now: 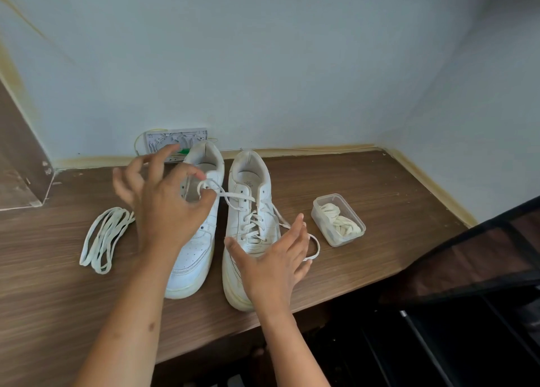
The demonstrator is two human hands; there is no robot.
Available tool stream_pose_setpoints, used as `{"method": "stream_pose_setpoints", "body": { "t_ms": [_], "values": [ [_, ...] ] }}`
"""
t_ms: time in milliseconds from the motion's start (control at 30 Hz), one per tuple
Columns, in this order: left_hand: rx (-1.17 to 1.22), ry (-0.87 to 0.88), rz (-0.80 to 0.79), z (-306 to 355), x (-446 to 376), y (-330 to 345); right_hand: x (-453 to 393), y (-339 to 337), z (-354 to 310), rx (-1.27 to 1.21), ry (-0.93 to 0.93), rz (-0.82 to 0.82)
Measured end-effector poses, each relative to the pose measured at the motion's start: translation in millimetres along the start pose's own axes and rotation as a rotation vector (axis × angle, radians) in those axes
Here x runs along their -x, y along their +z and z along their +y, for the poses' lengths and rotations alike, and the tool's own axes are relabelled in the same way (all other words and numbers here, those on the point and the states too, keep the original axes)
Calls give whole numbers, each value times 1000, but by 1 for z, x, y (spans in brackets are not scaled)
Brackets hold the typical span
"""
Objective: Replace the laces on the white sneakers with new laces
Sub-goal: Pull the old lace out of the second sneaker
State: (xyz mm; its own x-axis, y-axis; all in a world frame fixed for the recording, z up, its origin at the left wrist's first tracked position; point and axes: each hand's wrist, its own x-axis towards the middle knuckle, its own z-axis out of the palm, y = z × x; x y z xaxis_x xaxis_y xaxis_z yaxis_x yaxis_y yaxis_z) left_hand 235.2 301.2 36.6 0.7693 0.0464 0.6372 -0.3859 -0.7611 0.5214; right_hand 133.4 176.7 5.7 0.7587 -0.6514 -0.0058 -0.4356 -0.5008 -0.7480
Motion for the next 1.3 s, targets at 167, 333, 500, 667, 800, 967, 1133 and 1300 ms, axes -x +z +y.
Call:
{"method": "stream_pose_setpoints", "body": {
  "t_ms": [167, 333, 500, 667, 800, 967, 1133, 1300],
  "values": [
    [-38, 248, -54, 27, 10, 15, 0, 2, 0, -1, -14, 23],
    [-78, 274, -75, 29, 17, 26, 0, 2, 0, 8, -20, 26],
    [-74, 153, 104, 19, 11, 17, 1, 2, 1, 2, -14, 12],
    [-72, -84, 192, -7, 2, 6, -2, 3, 1, 5, -9, 3],
    [-65, -47, 163, -4, 4, 8, -2, 5, 0, 8, -5, 1],
    [-37, 153, 63, 11, 6, 16, -2, 5, 0, -1, -6, 6],
    [-77, 251, -34, 26, 20, 30, -1, 5, 0, -5, -14, 4],
    [-165, 288, -115, 29, 22, 31, -1, 3, -1, 15, -7, -4]
  ]
}}
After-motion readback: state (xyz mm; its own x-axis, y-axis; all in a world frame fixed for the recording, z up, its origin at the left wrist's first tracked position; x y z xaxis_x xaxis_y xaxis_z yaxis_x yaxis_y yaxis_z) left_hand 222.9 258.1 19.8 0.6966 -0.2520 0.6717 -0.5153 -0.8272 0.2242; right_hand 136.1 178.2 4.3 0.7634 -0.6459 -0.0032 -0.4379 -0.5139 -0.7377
